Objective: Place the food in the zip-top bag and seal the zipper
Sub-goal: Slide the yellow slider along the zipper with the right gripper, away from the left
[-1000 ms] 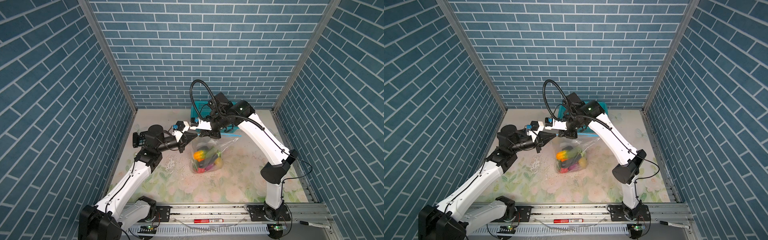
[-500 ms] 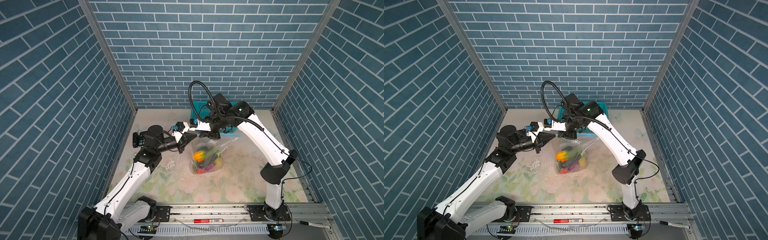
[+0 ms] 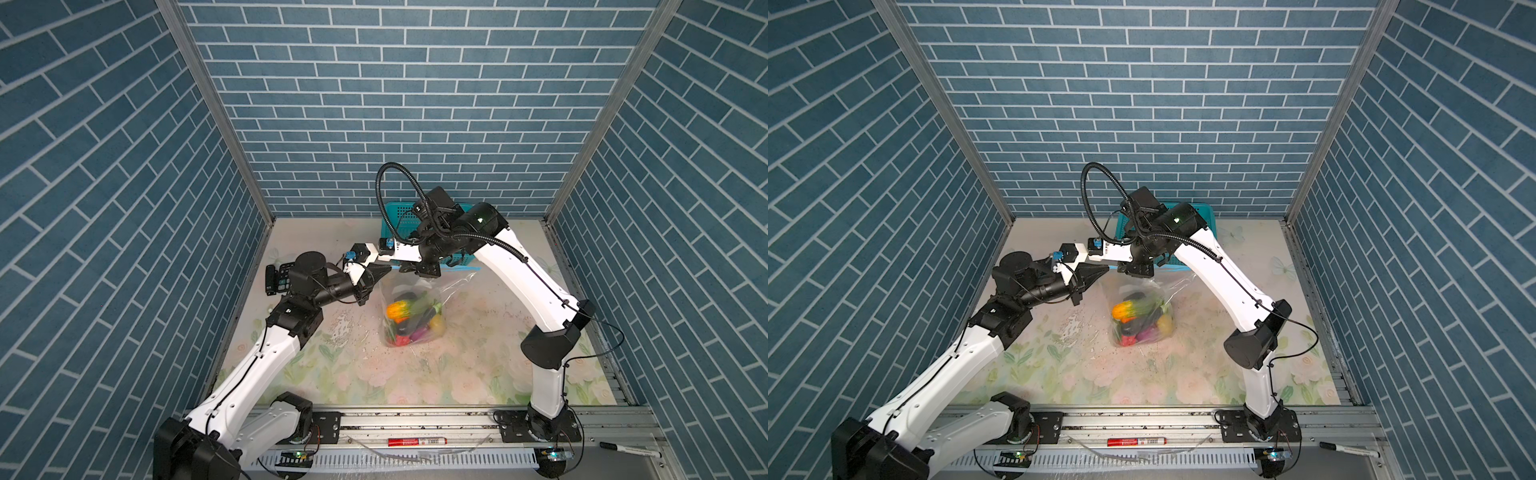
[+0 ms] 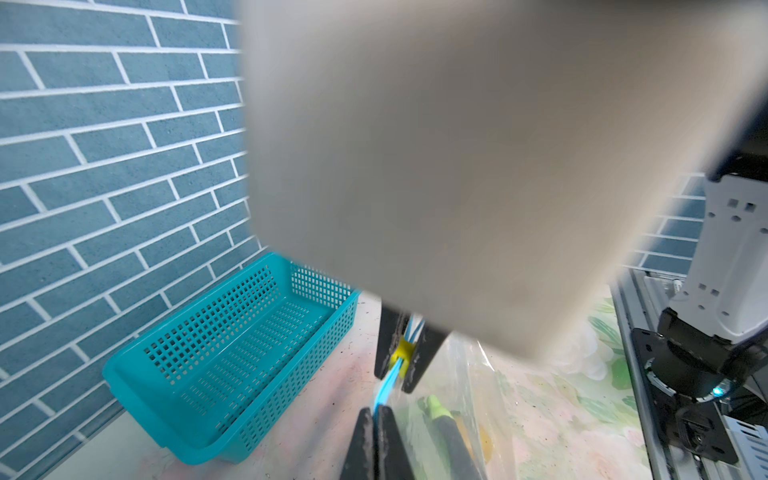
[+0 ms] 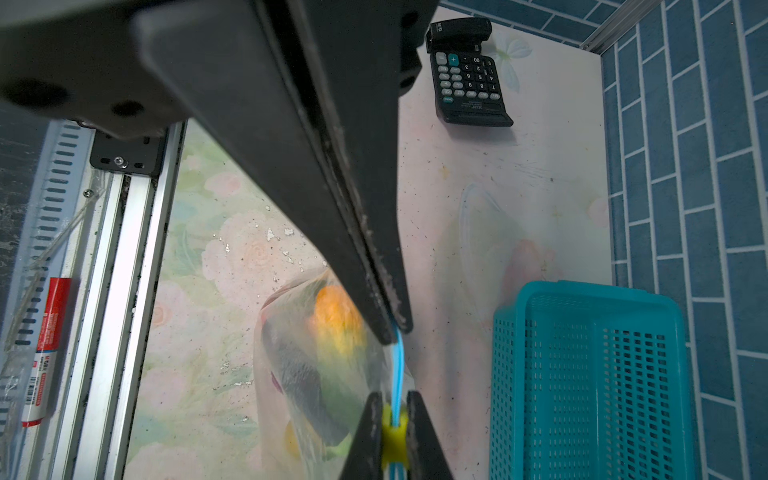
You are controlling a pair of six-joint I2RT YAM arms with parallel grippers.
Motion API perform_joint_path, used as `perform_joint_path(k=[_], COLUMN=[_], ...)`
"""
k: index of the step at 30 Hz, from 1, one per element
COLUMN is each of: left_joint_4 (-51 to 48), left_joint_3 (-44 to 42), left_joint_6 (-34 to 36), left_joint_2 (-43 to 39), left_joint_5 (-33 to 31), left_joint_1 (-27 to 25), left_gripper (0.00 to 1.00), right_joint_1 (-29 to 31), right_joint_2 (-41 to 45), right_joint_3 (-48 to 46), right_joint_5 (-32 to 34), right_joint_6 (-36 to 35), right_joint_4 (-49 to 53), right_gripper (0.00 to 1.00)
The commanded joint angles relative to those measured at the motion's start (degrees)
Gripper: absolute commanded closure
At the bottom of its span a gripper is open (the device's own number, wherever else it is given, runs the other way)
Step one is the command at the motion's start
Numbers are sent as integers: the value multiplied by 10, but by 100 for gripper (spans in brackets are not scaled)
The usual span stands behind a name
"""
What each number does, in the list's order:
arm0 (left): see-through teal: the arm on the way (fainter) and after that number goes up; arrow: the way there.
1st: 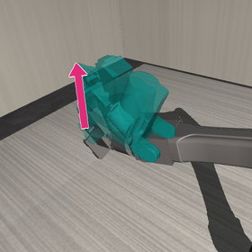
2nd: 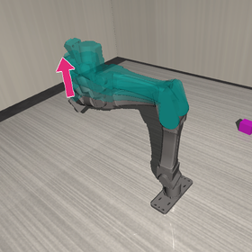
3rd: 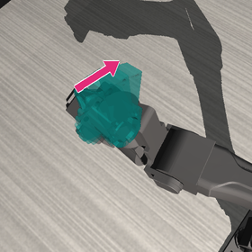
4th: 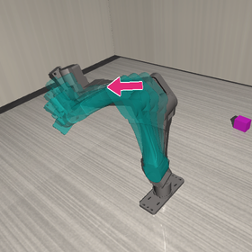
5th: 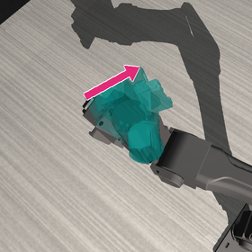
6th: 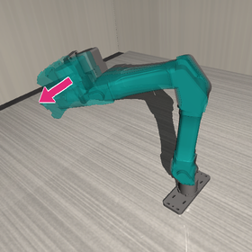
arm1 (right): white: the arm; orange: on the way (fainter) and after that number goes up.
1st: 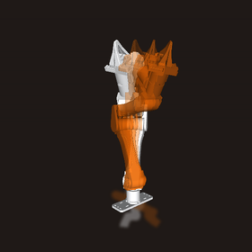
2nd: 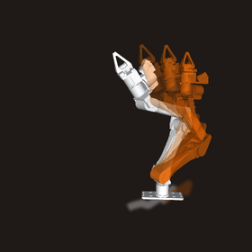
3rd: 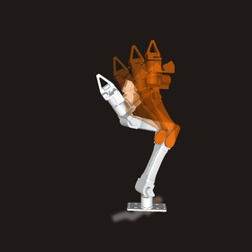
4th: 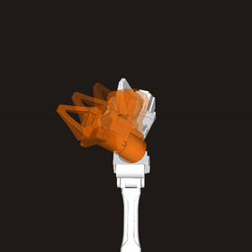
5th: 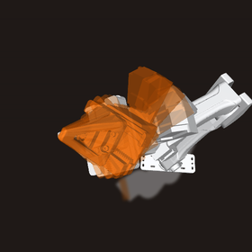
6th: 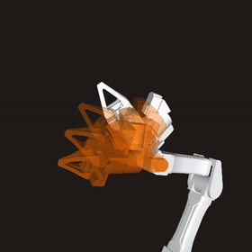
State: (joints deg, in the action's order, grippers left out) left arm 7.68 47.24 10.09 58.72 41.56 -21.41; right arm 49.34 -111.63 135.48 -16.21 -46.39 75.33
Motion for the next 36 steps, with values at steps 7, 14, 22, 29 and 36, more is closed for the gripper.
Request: perform_joint_path(k=[7, 14, 22, 29, 36], left_joint_4=[-8, -12, -26, -32, -41], left_joint_3=[-1, -1, -6, -11, -10], left_joint_6=[13, 12, 21, 25, 33], left_joint_2=[-20, -26, -39, -49, -55], left_joint_5=[-112, -143, -178, -191, -194], left_joint_1=[4, 4, 9, 14, 19], left_gripper=[100, 100, 100, 100, 100], right_joint_1=[-7, -20, -35, -48, -57], right_joint_2=[30, 36, 47, 53, 62], right_joint_3=[6, 3, -7, -14, -17], right_joint_5=[55, 70, 83, 97, 108], right_joint_6=[-10, -9, 1, 9, 12], right_joint_4=[18, 19, 19, 21, 20], right_gripper=[100, 100, 100, 100, 100])
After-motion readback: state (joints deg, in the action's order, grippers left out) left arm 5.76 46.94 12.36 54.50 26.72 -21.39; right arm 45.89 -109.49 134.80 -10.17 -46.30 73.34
